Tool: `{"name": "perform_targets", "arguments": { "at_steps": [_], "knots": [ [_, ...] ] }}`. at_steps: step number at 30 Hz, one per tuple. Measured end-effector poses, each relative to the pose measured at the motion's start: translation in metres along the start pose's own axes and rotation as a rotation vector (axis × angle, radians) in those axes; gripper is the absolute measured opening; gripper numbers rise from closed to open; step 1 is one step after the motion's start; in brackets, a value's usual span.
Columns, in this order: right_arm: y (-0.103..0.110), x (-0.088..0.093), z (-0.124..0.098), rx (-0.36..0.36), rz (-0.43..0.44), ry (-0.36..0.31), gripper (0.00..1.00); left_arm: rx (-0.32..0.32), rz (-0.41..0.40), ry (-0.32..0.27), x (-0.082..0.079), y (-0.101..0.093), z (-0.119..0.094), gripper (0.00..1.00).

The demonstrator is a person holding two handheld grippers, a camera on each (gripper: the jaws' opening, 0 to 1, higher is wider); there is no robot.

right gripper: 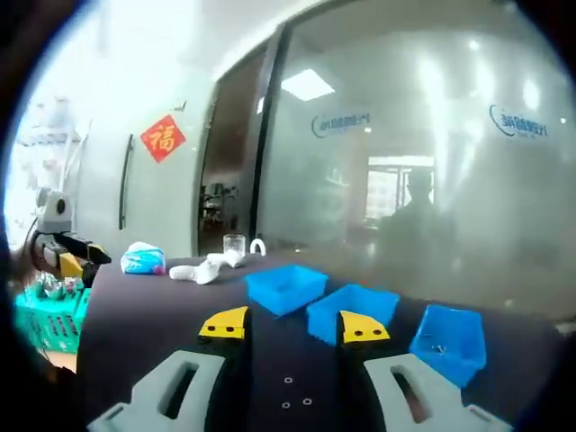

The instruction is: Sort the screws, nuts, and washers into the corresponding bins

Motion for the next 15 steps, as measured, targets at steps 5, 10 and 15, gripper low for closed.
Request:
{"name": "perform_targets", "arguments": {
  "at_steps": [5, 10, 15],
  "knots": [
    [0.013, 0.010, -0.029, -0.005, 0.005, -0.006, 0.33, 0.012, 0.007, 0.000, -0.001, -0.003, 0.003, 0.39],
    [0.029, 0.019, -0.055, -0.014, 0.009, -0.010, 0.33, 0.023, 0.011, 0.001, -0.002, -0.007, 0.005, 0.39],
    [0.043, 0.028, -0.082, -0.014, 0.012, -0.009, 0.33, 0.029, 0.010, 0.003, -0.001, -0.008, 0.004, 0.39]
  ]
}}
Point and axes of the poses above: the point that each gripper's makers call its tool centre point, and the gripper's own axes: z roughly forward along the fingers, y roughly to its left, x roughly out of its underside, the point moved 2 cm from there along -z, roughly backward along the fingers, and after that the axes turned 14 degrees about -x, right-handed, at the moved point
